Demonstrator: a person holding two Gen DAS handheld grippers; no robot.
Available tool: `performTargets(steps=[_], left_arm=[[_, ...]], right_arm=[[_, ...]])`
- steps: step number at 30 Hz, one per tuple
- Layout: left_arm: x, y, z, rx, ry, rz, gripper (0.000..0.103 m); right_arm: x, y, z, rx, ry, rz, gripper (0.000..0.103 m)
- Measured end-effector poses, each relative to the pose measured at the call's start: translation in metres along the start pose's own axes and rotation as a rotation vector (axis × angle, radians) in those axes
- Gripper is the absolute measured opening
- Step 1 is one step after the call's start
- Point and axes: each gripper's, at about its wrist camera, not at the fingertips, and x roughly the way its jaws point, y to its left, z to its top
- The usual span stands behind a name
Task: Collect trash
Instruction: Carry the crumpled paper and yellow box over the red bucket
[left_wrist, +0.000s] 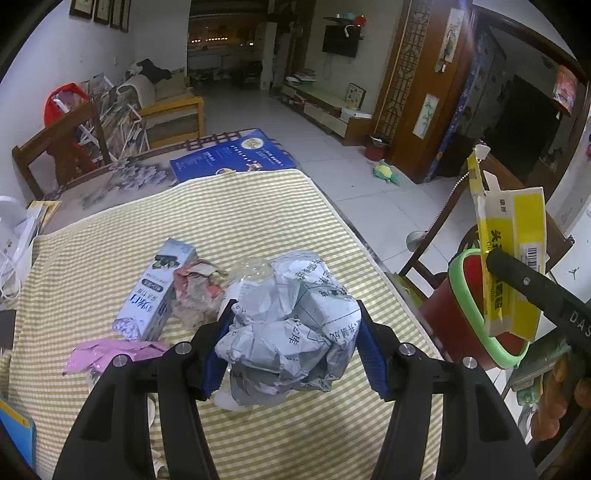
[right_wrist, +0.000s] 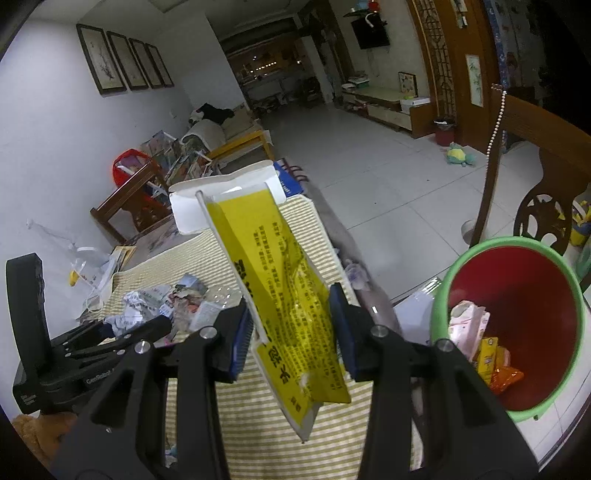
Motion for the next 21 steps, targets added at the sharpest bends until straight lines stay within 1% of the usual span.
performTargets(steps=[7, 13, 21], left_arm=[[0.003, -0.016, 0.008, 0.016, -0.006, 0.003, 0.057], [0.005, -0.036, 0.019, 0.042, -0.016, -0.015, 0.057], [0.017, -0.07, 0.025, 0.08, -0.003, -0.042, 0.057]], right_arm=[[-0.003, -0.018, 0.004, 0.021, -0.01, -0.014, 0.039], [-0.005, -0.036, 0.007, 0.048, -0.014, -0.036, 0.039], [-0.018, -0.081, 0.008, 0.118, -0.029, -0.087, 0.039]])
